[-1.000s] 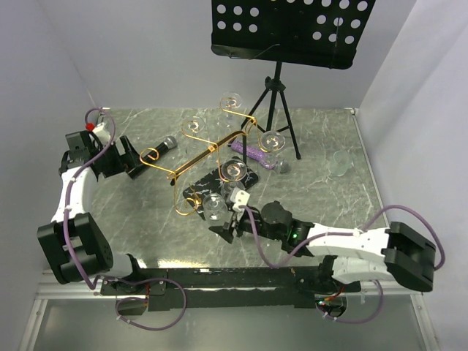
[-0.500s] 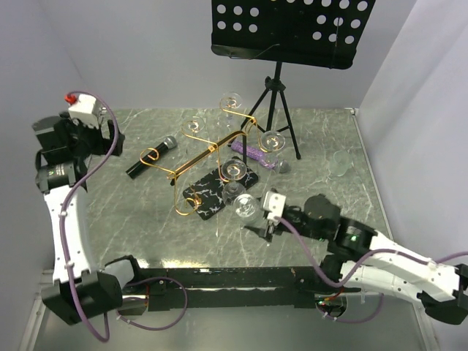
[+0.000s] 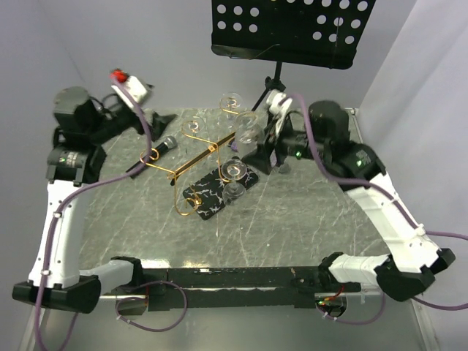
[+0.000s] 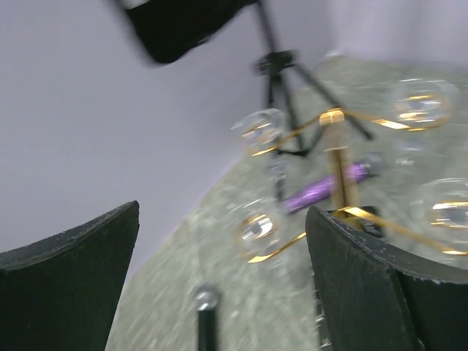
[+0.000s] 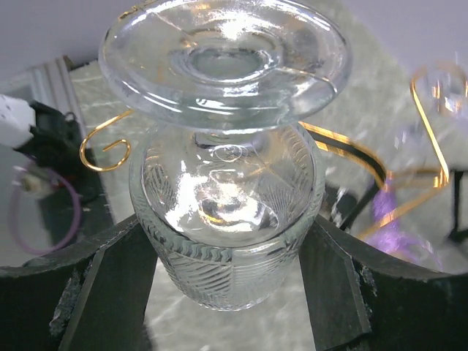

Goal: Take the wine glass off the wine glass rack
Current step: Place the wine glass at the center of the board.

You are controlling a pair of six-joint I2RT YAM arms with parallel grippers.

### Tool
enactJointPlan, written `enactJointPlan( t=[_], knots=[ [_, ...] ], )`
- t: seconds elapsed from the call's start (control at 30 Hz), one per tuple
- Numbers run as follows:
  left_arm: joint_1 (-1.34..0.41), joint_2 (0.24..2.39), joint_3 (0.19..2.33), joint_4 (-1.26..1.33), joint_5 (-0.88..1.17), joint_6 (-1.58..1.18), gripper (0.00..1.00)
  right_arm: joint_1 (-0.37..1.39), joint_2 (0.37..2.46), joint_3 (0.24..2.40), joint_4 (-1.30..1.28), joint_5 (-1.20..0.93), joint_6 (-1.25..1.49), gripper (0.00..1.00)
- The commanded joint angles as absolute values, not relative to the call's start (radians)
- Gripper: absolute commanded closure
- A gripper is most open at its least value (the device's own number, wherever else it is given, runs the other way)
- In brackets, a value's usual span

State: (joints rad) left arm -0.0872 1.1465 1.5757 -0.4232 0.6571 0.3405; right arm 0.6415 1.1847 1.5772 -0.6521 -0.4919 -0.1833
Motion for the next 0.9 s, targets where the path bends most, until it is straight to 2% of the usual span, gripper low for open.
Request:
enactJointPlan(
  t=[0.0, 0.2, 0.3, 0.6, 0.87],
  knots=[
    [-0.286, 1.161, 1.605, -0.431, 0.632, 0.426, 0.0, 0.485, 1.187, 1.709, -0.828, -0.652, -0.003, 1.0],
    [-0.498, 1.206, 1.568, -0.321, 0.595, 0.5, 0.0, 0.384, 1.167, 1.652, -0.934, -0.886, 0.05, 1.0],
    [-0.555, 1.23, 1.526, -0.2, 0.584, 0.438, 0.0, 0.365, 1.187, 1.623, -0.907, -0.983, 0.089, 1.0],
    [-0.669, 1.345, 1.592, -0.103, 0.689, 0.316, 0.2, 0.373, 1.226, 1.6, -0.824, -0.942, 0.115, 1.0],
    [-0.696, 1.393, 1.632, -0.109, 0.716, 0.275, 0.28, 0.41, 1.266, 1.617, -0.821, -0.893, 0.074, 1.0]
  ],
)
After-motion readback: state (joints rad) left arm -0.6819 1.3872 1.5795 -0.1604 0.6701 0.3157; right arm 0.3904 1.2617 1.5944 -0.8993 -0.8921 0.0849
